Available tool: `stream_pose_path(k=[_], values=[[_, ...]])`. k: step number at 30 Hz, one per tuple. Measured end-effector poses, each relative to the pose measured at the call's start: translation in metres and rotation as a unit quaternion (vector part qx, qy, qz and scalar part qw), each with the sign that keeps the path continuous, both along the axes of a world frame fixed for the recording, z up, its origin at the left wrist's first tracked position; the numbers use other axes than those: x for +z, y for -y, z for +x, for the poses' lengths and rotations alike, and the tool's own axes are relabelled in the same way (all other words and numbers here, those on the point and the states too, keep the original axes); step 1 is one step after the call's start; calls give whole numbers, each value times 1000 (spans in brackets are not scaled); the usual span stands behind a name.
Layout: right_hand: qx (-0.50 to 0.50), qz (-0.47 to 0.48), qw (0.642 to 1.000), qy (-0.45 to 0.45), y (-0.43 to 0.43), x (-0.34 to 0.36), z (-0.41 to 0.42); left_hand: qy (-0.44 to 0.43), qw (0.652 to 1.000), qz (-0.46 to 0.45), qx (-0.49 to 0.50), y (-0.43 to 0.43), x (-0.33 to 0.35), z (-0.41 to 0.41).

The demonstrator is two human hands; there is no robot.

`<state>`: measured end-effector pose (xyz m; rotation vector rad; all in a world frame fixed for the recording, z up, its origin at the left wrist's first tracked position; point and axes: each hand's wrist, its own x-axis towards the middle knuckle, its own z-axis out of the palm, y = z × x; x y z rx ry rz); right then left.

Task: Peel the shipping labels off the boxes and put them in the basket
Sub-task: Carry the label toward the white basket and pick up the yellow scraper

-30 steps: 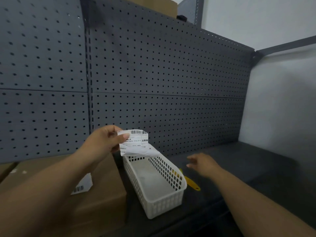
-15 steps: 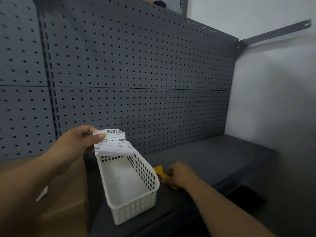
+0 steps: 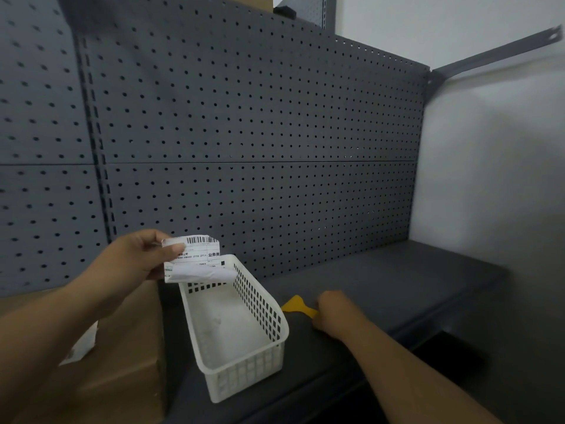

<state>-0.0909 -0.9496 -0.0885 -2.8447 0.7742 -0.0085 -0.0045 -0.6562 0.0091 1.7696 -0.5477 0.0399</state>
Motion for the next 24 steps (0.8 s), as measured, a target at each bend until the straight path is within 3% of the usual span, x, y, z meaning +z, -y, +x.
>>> stream_pose_path(k=[7, 12, 18, 24], values=[[38, -71, 994, -78, 2, 7, 2, -5, 1000, -2, 1, -7, -1, 1], [34, -79, 994, -69, 9, 13, -1, -1, 1000, -6, 9, -14, 1, 0], [23, -56, 997, 49, 15, 36, -10, 17, 1000, 3, 24, -29, 4, 2], [76, -48, 989, 116, -16, 90, -2, 21, 999, -8, 50, -62, 10, 1]])
